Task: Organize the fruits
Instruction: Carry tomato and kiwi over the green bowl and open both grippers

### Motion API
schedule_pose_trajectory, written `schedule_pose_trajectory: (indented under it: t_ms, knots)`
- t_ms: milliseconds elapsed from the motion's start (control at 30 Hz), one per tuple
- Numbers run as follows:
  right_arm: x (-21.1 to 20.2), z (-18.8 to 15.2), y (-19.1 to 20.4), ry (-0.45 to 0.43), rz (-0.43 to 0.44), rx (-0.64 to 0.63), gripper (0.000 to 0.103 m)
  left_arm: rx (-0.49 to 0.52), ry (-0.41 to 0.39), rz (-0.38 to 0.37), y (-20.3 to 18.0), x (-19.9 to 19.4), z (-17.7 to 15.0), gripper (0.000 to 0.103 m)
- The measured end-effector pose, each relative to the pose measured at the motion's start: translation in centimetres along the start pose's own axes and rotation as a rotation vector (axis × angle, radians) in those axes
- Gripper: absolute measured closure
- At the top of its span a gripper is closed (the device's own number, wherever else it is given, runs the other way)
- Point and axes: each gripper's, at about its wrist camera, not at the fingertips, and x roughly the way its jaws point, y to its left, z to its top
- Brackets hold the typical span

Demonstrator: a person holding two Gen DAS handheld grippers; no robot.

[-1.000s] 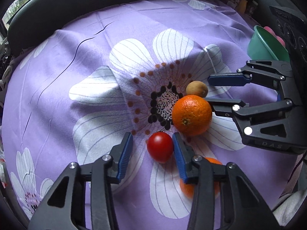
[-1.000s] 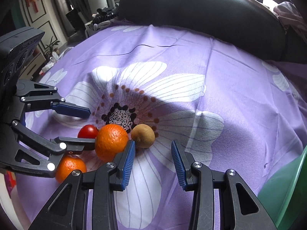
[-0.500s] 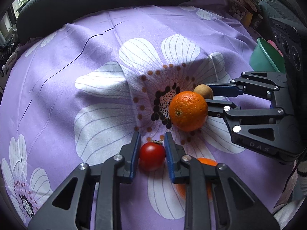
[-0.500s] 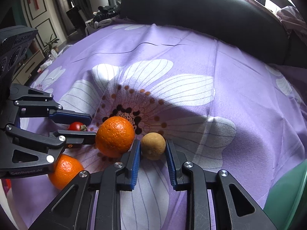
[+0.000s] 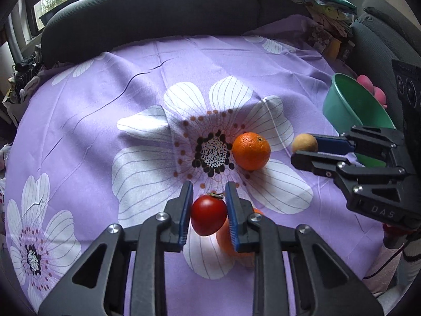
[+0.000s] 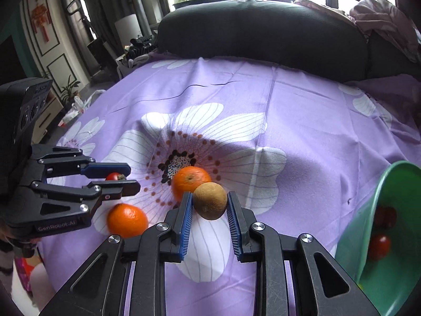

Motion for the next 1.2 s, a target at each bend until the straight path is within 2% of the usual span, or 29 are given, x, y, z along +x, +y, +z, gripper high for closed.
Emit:
schedule_pose_trajectory:
  t_ms: [333, 700, 967, 1200]
  knots:
    - [-3.6, -3.4, 2.2, -0.014, 0.034, -0.017, 0.075, -0.037, -0.07, -0.025, -2.6, -3.3, -1.6, 0.078]
    - [-7.6, -5.2, 2.2, -0.067, 0.05, -0.005, 0.075, -0.05, -0.126, -0.067, -6.0, -5.7, -2.8, 0.078]
    - [-10.7, -6.0, 0.7, -0.138, 0.036, 0.031, 0.075, 0.0, -0.147, -0.085, -9.0, -6.3, -1.6, 0.078]
    - [-13.2, -6.5, -1.8, -0.204, -0.009, 0.091, 0.075, 0.041, -0.163, -0.118, -11.6, -5.9, 0.4, 0.078]
